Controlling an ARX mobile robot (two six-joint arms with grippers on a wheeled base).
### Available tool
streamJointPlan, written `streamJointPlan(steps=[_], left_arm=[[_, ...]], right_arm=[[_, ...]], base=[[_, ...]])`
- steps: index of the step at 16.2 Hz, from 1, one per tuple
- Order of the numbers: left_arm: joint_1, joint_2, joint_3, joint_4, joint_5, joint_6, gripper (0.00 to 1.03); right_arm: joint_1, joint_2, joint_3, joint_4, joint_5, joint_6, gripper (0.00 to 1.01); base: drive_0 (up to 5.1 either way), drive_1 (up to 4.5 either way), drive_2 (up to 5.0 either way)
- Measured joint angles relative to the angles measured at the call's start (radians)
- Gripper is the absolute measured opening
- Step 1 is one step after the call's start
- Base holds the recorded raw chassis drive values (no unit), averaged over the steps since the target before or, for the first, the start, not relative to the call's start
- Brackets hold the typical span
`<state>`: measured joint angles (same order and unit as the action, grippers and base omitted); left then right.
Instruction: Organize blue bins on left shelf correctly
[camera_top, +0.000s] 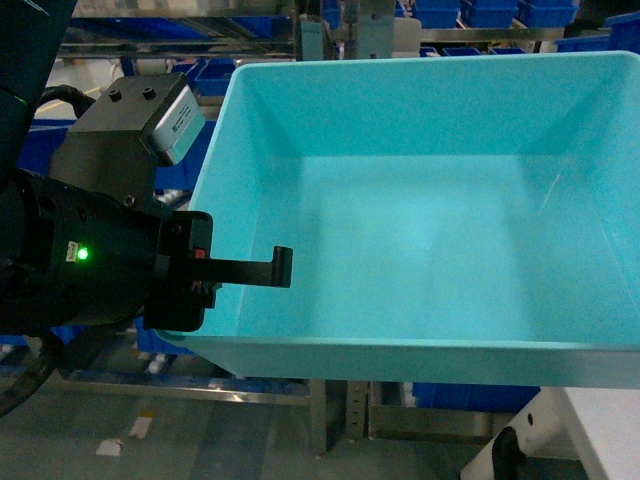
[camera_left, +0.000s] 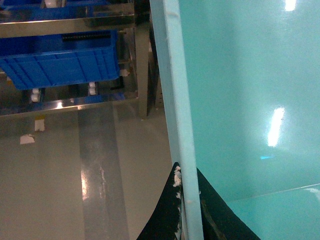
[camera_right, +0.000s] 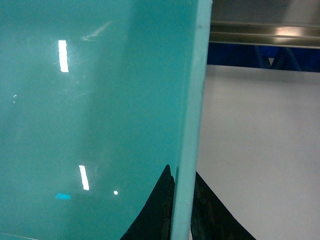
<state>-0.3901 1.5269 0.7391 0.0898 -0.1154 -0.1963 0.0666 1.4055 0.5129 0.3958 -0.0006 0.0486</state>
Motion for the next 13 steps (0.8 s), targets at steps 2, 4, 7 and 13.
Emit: streamJointPlan(steps=[2, 4, 7, 13], left_arm=[[0.0, 0.0, 0.0, 0.0, 0.0, 0.0, 0.02], [0.0, 0.0, 0.0, -0.002, 0.0, 0.0, 0.02], [0.0, 0.0, 0.0, 0.0, 0.0, 0.0, 0.02], [0.0, 0.0, 0.0, -0.002, 0.0, 0.0, 0.02]], right_arm=[[0.0, 0.0, 0.0, 0.002, 0.0, 0.0, 0.07], [0.0, 0.0, 0.0, -0.003, 0.0, 0.0, 0.07], [0.0, 0.0, 0.0, -0.001, 0.0, 0.0, 0.07], [0.0, 0.0, 0.0, -0.002, 0.0, 0.0, 0.07]], base=[[-5.0, 2.44, 2.4], [-4.9, 2.53, 2.5], [-4.9, 2.53, 2.5], [-5.0, 2.41, 2.4]])
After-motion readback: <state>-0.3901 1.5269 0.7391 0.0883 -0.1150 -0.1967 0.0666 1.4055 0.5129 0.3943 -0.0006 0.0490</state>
